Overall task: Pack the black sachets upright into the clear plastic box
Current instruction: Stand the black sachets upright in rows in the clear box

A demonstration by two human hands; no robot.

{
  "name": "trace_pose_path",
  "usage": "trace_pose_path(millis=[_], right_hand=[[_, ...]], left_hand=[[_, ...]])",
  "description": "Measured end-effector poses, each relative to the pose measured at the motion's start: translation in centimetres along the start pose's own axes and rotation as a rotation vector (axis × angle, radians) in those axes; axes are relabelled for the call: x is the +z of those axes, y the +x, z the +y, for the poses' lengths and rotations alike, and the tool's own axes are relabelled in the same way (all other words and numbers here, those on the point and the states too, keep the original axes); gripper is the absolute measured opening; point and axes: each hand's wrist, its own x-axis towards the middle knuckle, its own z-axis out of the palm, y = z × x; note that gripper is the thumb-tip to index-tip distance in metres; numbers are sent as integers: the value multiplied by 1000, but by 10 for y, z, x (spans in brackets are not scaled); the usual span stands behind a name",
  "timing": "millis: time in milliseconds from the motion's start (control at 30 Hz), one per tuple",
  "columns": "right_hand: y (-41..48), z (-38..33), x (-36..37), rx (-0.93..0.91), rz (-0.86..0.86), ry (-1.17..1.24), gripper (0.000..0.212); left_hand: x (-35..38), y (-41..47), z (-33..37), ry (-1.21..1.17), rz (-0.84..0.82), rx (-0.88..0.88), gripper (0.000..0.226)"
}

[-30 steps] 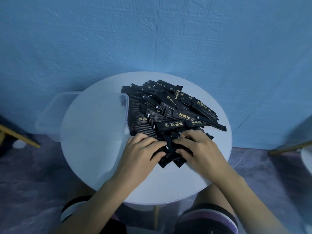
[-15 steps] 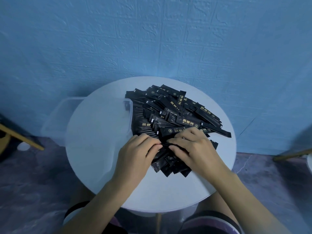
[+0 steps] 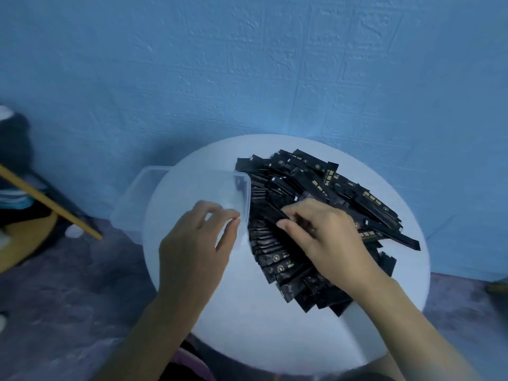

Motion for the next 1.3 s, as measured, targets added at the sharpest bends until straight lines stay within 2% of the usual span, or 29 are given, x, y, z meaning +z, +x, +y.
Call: trace_pose_path(millis=[100,200,367,467,533,633,733,833,933,1133,1300], right_hand=[[24,-20,18,23,-39,1,17],[44,-33,37,62,-76,5,26],[64,-32,47,140,-132,-23,24],[71,-32,43,150,-158,-58,21],[77,-39,44,152,-168,-59,26],[91,-55,56,146,-183,-73,22],[106,-69,76,152,-199,-88,19],[115,-77,96,190,-317,-81,22],[113,-84,113,268,-453,11,24],[94,-103,126,314,-644,208,28],[87,-109,126,360,-763,488,19]], left_hand=[[-2,-1,-23,78,-128,-104,29],[3,-1,-27,98,-180,-86,35],[-8,7,-44,47,-84,-115,27],[-26,12,-90,186,-14,-228,37],[-30,13,-113,226,-75,-327,53],[-25,6,-117,-44,-222,-511,79],[-25,-4,-104,-132,-217,-565,84],[-34,-13,-90,-36,-217,-528,79],[-41,-31,-86,-61,-187,-465,74],[-60,-67,-90,-87,-164,-176,74],[-63,-81,-88,31,-44,8,54]])
